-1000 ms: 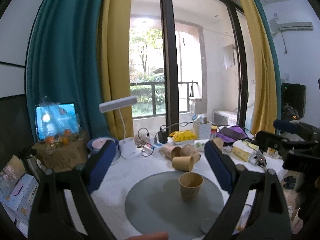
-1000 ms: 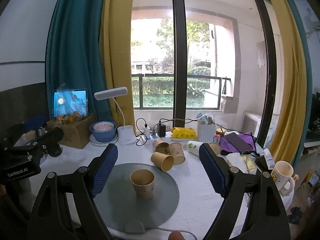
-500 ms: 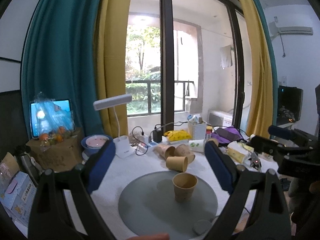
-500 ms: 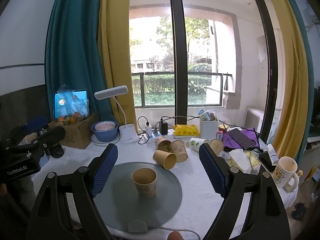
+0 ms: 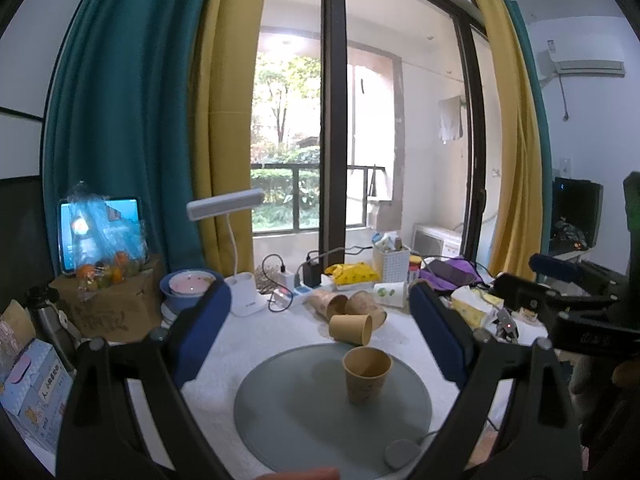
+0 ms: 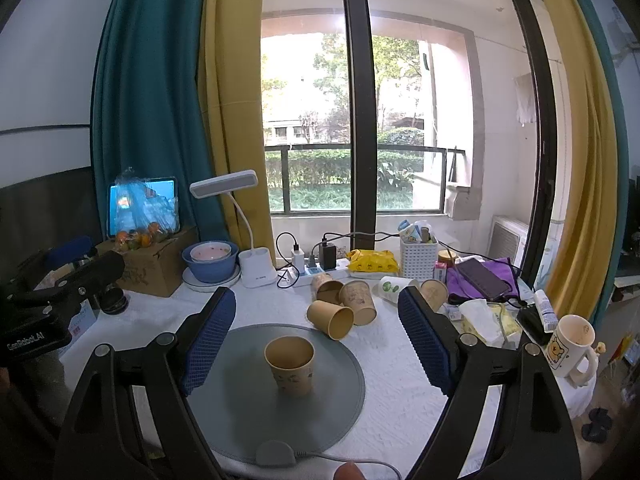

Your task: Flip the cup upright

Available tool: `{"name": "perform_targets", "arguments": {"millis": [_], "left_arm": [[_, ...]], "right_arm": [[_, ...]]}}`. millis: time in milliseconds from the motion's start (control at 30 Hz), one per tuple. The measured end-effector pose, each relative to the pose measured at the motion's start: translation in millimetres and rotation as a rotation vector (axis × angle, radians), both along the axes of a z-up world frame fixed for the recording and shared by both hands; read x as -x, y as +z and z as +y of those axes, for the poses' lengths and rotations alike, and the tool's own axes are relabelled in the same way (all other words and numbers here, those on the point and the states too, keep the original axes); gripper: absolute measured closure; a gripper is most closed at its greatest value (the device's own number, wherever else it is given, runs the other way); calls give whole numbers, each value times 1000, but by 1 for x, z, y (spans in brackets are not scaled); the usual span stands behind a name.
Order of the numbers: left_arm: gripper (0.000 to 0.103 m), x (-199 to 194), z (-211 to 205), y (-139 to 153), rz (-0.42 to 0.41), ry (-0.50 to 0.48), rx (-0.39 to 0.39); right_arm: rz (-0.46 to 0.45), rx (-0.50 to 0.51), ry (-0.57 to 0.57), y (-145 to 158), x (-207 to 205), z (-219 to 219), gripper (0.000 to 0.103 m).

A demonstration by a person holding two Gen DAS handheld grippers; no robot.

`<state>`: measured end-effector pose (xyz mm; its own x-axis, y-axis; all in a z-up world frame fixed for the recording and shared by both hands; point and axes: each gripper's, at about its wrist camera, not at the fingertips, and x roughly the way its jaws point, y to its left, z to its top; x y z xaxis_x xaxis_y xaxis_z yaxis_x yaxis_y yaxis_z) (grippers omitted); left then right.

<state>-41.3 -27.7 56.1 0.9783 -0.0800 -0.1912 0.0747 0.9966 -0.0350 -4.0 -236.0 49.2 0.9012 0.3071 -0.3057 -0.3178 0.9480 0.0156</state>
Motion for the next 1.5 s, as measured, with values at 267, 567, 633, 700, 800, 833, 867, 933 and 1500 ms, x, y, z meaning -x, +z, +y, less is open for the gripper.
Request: {"name": "perform_targets", "arguments": {"millis": [267, 567, 633, 700, 800, 833, 867, 933, 1500], "left_arm": [[11, 1, 0, 0, -6, 2, 0], [11, 4, 2, 1, -1, -9, 14], [11, 3, 2, 2, -3, -10, 15], [11, 3, 2, 2, -3, -7, 13], [11, 4, 2, 2, -8, -7, 9], [11, 3, 2, 2, -8, -8, 10], [11, 3, 2, 2, -8, -8, 10], [11, 3, 3, 2, -8, -5, 11], [11, 1, 6, 1, -12, 13, 14]], "right_arm": [[0, 0, 2, -1, -1, 1, 17], [8, 1, 1, -4, -3, -1, 17], [8, 1, 1, -5, -3, -1, 17], [7, 2, 2, -5, -4, -1, 17], [7, 0, 2, -5, -3, -1, 17], [6, 1, 3, -5, -3, -1, 17], [7, 1, 3, -5, -3, -1, 17], [6, 1, 4, -5, -2, -1, 17], [11, -3, 11, -5, -5, 3, 17]]}}
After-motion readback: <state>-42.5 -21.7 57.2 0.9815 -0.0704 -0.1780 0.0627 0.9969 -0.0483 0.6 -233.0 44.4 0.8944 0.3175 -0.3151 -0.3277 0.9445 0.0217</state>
